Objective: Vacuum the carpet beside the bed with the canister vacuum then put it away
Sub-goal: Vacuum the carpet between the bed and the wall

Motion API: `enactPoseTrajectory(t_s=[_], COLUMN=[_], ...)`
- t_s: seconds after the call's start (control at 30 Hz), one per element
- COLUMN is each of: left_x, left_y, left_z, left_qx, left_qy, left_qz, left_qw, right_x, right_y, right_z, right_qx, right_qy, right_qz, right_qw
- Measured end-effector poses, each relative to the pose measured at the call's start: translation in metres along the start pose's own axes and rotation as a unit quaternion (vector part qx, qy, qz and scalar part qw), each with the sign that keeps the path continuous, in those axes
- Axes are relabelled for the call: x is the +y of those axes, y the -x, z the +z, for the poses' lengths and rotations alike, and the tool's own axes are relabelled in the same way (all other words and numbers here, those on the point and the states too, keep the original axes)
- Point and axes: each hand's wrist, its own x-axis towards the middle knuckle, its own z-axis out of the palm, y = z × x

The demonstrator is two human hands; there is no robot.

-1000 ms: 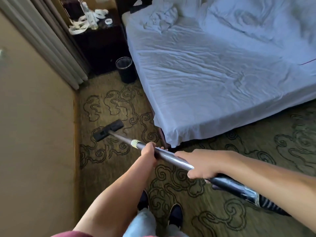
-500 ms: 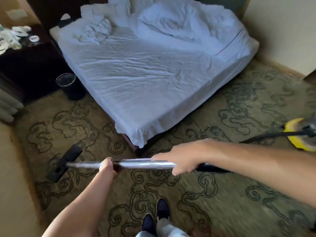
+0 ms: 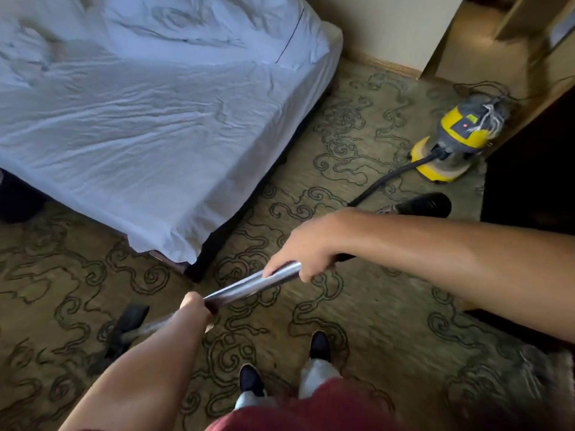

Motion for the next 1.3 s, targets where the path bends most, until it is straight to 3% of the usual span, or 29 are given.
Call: enactPoseTrajectory(t_s=[0.07, 0.23, 0.37, 0.63, 0.93, 1.3], left_x=[-0.008, -0.069, -0.112, -0.190, -0.177, -0.099], left_y=[0.005, 0.029, 0.033, 0.076, 0.130, 0.163], left_z=[0.003, 0.081, 0.124, 0.252, 0.373, 0.557], left_qx=[-0.010, -0.081, -0.115, -0.153, -0.180, -0.209], left_qy=[0.021, -0.096, -0.130, -0.231, -0.276, -0.310], left_qz=[-0.025, -0.028, -0.055, -0.016, 0.009, 0.020], left_qw=[0.999, 0.992, 0.983, 0.961, 0.944, 0.927], right_x=[0.005, 0.080, 0.121, 0.217, 0.304, 0.422], right_y=[0.001, 0.047, 0.075, 0.160, 0.186, 0.153], right_z=[-0.002, 0.027, 0.053, 0.094, 0.090, -0.005], right_qx=[-0.021, -0.045, -0.097, -0.083, 0.009, -0.026], right_qy=[-0.015, -0.063, -0.083, -0.118, -0.046, -0.130], right_qz=[-0.002, 0.040, 0.078, 0.150, 0.161, 0.228], right_qw=[1.000, 0.996, 0.989, 0.978, 0.986, 0.965])
